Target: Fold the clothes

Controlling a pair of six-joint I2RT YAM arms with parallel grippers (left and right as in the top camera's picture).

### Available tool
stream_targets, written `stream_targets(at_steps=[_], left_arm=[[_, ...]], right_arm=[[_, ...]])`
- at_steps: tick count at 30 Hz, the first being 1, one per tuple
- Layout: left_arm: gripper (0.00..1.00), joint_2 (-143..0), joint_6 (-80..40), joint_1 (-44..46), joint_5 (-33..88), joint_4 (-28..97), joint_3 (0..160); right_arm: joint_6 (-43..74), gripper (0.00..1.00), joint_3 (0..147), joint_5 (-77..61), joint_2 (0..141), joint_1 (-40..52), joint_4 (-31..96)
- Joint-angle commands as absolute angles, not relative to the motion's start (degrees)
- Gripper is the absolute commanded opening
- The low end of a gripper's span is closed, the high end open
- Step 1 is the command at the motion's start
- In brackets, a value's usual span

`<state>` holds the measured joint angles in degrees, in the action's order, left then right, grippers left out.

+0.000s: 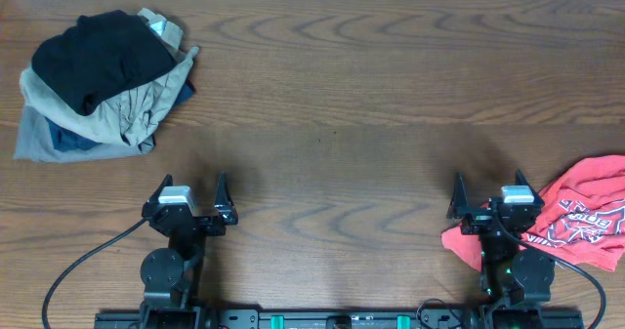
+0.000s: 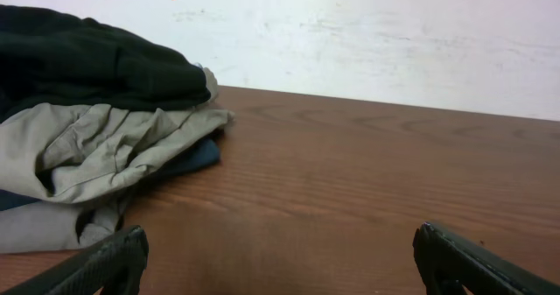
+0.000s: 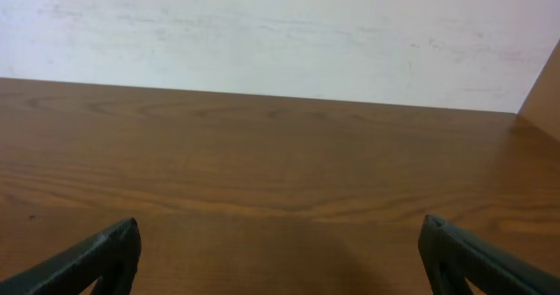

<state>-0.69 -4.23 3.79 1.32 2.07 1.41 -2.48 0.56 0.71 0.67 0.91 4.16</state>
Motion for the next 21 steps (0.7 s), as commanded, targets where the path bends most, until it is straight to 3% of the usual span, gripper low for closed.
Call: stream_targets(at_steps=[1, 21], left_arm=[[0.98, -0.23, -3.49, 3.57, 0.62, 3.81, 0.23], [0.98, -0.23, -3.57, 3.57, 0.86, 3.77, 0.23]], right_arm=[[-1.76, 0.99, 0.32, 1.08, 0.38, 0.54, 4.19], [-1.58, 0.99, 0.32, -0.36, 0.38, 0.56, 4.25]])
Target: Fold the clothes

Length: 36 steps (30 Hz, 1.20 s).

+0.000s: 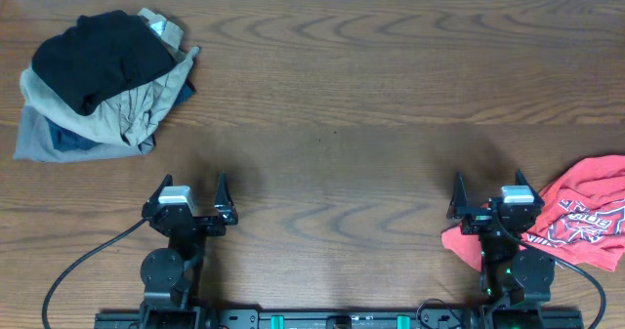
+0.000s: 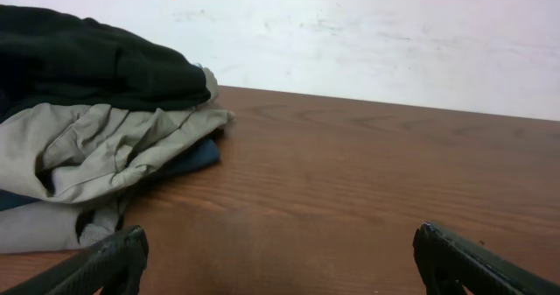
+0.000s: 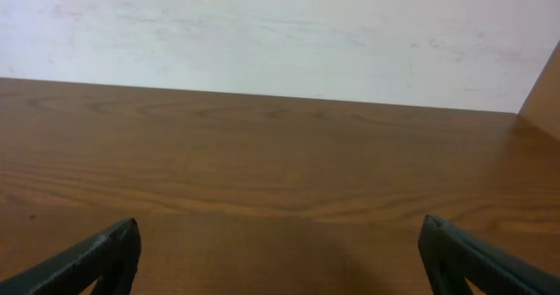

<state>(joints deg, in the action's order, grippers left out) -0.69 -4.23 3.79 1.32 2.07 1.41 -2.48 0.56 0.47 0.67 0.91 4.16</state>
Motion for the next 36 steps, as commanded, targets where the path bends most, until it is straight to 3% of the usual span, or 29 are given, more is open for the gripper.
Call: stream_targets(at_steps=[1, 10, 20, 25, 36], left_arm=[[0.98, -0.23, -3.86, 3.57, 0.86, 3.73, 0.23], [0.98, -0.4, -6.83, 3.57, 0.89, 2.13, 1.41], [0.98, -9.89, -10.85, 3.57, 2.5, 4.45, 9.47], [0.98, -19.94, -10.85, 3.57, 5.39, 7.84, 17.87], [0.98, -40.03, -10.83, 3.57, 5.63, 29.06, 39.18]], right_arm=[[-0.71, 0.99, 0.32, -0.47, 0.38, 0.56, 4.1], [3.81, 0.99, 0.75, -0.47, 0.73, 0.54, 4.91], [3.81, 0.99, 8.14, 3.18, 6.11, 0.54, 16.03], [3.86, 0.99, 15.18, 5.76, 13.93, 0.54, 22.26], [7.92, 0.99, 32.73, 7.18, 42.17, -3.2, 38.39]])
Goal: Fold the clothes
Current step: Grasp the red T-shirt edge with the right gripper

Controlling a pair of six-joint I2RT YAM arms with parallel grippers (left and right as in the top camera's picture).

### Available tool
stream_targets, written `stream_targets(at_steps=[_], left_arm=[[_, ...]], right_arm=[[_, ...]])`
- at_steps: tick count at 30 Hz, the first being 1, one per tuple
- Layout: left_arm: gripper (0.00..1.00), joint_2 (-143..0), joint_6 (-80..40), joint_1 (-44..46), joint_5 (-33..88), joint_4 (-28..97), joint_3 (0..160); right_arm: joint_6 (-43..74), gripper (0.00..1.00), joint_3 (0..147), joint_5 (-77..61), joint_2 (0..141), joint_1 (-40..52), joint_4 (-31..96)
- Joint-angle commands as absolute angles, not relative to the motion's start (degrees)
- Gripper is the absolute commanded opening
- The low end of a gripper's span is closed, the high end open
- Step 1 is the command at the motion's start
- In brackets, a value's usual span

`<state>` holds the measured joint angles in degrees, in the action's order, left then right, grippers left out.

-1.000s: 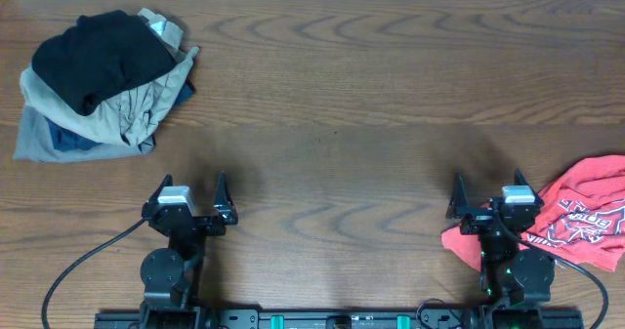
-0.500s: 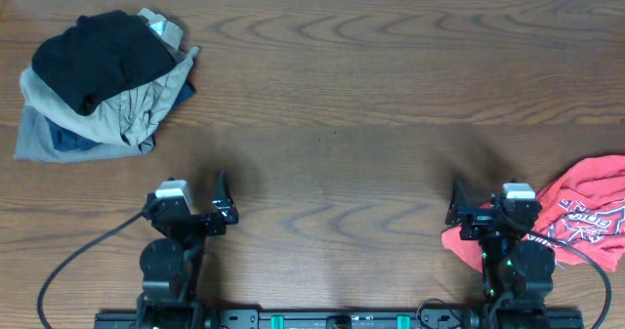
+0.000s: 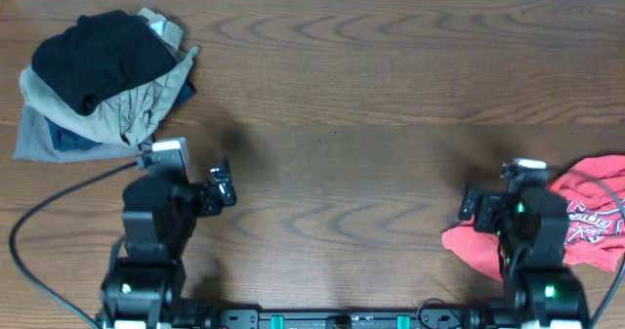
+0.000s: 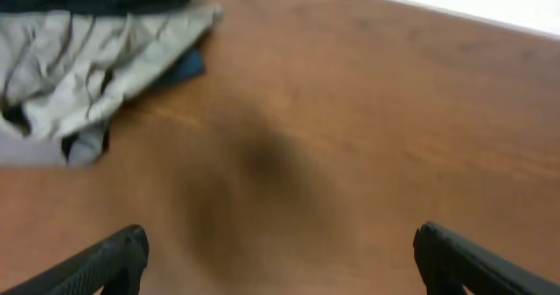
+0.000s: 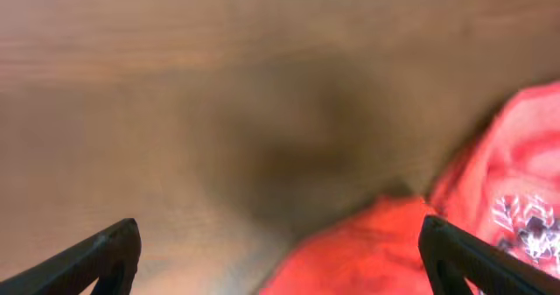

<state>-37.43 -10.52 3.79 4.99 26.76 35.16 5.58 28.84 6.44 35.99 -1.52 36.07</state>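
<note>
A crumpled red shirt with a white print (image 3: pixel 586 226) lies at the table's right front; its edge (image 5: pixel 490 181) shows below my right gripper (image 5: pixel 280 260), which is open and empty above the shirt's left edge (image 3: pixel 508 204). A heap of black, tan and blue clothes (image 3: pixel 98 75) sits at the far left. Its near edge (image 4: pixel 79 59) shows at the upper left of the left wrist view. My left gripper (image 4: pixel 280 264) is open over bare wood just right of and in front of the heap (image 3: pixel 186 173).
The brown wooden table (image 3: pixel 332 104) spreads between the heap and the red shirt. A black cable (image 3: pixel 39 226) runs from the left arm toward the front edge. The arm bases stand at the front edge.
Both arms have risen from their low pose and tilted downward. The left wrist view now looks down on the table beside the heap, the right wrist view down on the red shirt's edge. Both grippers stay open.
At the first two moments both arms sat low at the front edge, grippers open, facing the back wall, and nothing moved. Now both are raised and pitched down, the left nearer the heap, the right over the red shirt. The clothes lie as before.
</note>
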Motion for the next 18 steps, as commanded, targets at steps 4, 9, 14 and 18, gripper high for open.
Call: stream_targets(at_steps=[4, 9, 14, 18], left_arm=[[0.98, -42.63, -10.83, 3.57, 5.72, 31.44, 40.99], [0.98, -42.98, -10.83, 3.57, 6.04, 31.7, 40.99], [0.98, -42.98, -10.83, 3.57, 6.04, 31.97, 40.99], [0.98, -42.98, -10.83, 3.57, 6.04, 32.1, 40.97]], right_arm=[[8.14, 0.99, 36.82, 5.89, 54.04, -5.74, 42.0], [8.16, 0.93, 37.43, 3.6, 64.88, -6.11, 40.71], [14.74, 0.71, 37.39, 11.07, 73.28, -6.11, 41.54], [15.49, 0.52, 37.39, 11.18, 78.13, -6.09, 40.53]])
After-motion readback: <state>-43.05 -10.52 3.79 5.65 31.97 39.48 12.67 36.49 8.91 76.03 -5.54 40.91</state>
